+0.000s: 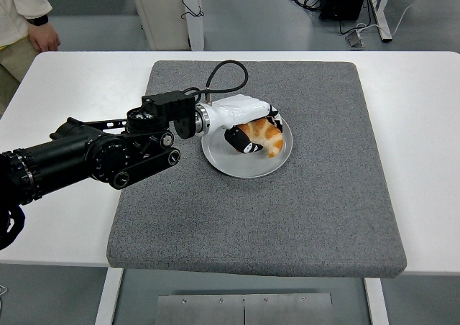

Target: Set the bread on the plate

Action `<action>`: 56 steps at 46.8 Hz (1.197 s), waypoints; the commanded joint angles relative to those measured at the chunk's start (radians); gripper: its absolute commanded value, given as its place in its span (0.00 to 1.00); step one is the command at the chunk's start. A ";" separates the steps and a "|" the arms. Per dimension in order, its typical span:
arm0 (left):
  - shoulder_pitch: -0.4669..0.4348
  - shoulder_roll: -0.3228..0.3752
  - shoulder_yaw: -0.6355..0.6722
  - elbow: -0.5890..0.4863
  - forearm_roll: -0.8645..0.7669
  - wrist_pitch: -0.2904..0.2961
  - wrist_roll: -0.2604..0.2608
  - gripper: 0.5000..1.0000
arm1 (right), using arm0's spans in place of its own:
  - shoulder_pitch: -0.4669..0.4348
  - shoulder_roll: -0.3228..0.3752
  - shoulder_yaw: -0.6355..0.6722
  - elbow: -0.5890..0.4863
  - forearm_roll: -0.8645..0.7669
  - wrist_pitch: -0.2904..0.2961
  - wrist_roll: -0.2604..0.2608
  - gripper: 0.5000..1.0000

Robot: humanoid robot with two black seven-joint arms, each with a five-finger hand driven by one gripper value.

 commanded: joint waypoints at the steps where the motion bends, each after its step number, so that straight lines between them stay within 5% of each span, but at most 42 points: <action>1: 0.008 0.000 0.000 0.003 0.002 0.001 0.000 0.00 | 0.000 0.000 0.000 0.000 0.000 -0.001 0.000 1.00; 38: 0.035 0.001 -0.002 0.017 0.005 0.030 0.005 0.00 | -0.001 0.000 0.000 0.000 0.000 -0.001 0.000 1.00; 39: 0.032 0.001 -0.002 0.017 -0.003 0.030 0.005 0.09 | 0.000 0.000 0.000 0.000 0.000 -0.001 0.000 1.00; 40: 0.032 0.001 -0.002 0.017 -0.004 0.030 0.005 0.51 | 0.000 0.000 0.000 0.000 0.000 -0.001 0.000 1.00; 41: 0.032 0.003 -0.002 0.017 -0.004 0.030 0.005 0.76 | 0.000 0.000 0.000 0.000 0.000 -0.001 0.000 1.00; 45: 0.034 0.004 -0.002 0.016 -0.006 0.027 0.003 0.93 | 0.000 0.000 0.000 0.000 0.000 -0.001 0.000 1.00; 56: 0.020 0.021 -0.003 0.000 -0.010 0.026 0.003 0.94 | 0.000 0.000 0.000 0.000 0.000 0.001 0.000 1.00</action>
